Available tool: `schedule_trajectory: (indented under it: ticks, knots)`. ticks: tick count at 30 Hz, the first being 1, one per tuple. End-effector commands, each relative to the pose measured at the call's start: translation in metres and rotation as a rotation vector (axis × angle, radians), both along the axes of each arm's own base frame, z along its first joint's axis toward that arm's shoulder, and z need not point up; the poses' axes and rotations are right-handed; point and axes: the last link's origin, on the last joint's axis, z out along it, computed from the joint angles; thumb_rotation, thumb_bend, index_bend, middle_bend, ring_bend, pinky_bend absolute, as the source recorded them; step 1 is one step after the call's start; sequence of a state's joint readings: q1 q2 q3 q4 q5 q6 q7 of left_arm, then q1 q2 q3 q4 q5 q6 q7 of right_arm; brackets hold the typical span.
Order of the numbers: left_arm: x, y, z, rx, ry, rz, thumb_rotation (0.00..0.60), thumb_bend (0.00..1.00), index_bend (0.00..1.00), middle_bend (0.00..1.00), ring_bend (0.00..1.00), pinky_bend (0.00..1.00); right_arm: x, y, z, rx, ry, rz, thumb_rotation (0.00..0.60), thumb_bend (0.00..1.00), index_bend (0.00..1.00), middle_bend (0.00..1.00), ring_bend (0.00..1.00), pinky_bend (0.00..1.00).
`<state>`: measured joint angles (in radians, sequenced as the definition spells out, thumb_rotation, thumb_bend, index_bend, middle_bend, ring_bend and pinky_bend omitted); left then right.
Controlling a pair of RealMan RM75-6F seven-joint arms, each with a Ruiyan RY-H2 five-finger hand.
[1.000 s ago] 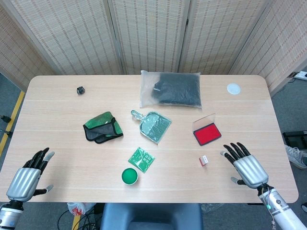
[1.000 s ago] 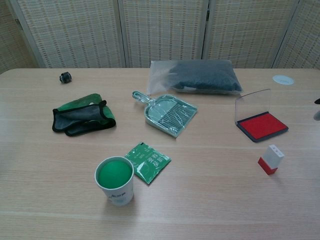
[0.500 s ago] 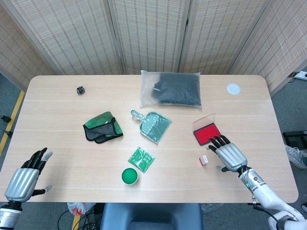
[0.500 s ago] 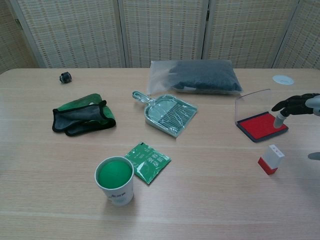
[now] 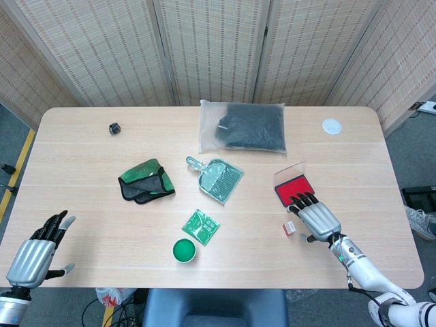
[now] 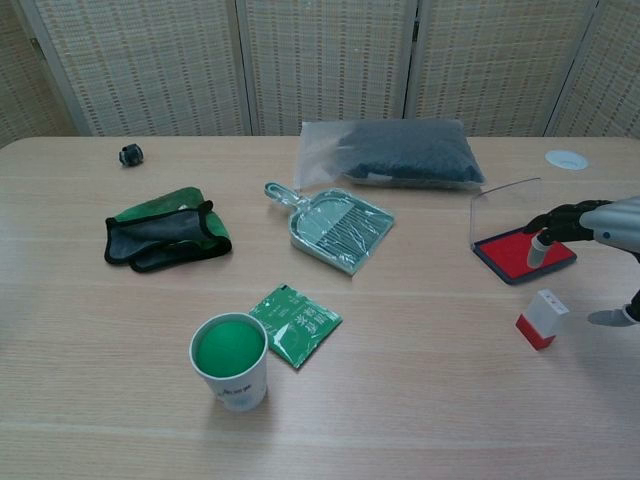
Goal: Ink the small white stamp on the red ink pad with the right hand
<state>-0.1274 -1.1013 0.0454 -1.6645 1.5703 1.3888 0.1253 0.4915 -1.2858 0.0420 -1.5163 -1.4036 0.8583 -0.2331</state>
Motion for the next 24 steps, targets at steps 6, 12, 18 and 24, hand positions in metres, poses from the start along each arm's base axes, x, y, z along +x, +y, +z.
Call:
schedule_trajectory:
  ticks: [6,12,18,24]
  knots:
    - [0.001,0.0,0.0,-0.002,-0.003,-0.002,0.6,0.07,0.09,0.0,0.02,0.27,-0.001,0.0,-0.006,0.003,0.007,0.0,0.6,0.24,0.26,0.07,0.0,0.0]
    - [0.001,0.0,0.001,0.0,-0.008,-0.005,0.6,0.07,0.09,0.0,0.02,0.27,-0.002,-0.003,-0.012,0.002,0.019,-0.005,0.6,0.24,0.26,0.06,0.0,0.0]
    - [0.002,-0.001,0.001,0.001,-0.008,-0.013,0.6,0.07,0.09,0.0,0.02,0.27,-0.002,-0.004,-0.019,0.012,0.016,-0.014,0.6,0.23,0.29,0.06,0.0,0.0]
    - [0.002,-0.002,0.001,0.003,-0.01,-0.012,0.6,0.07,0.09,0.0,0.02,0.27,-0.003,-0.006,-0.022,0.015,0.027,-0.012,0.6,0.24,0.32,0.06,0.0,0.0]
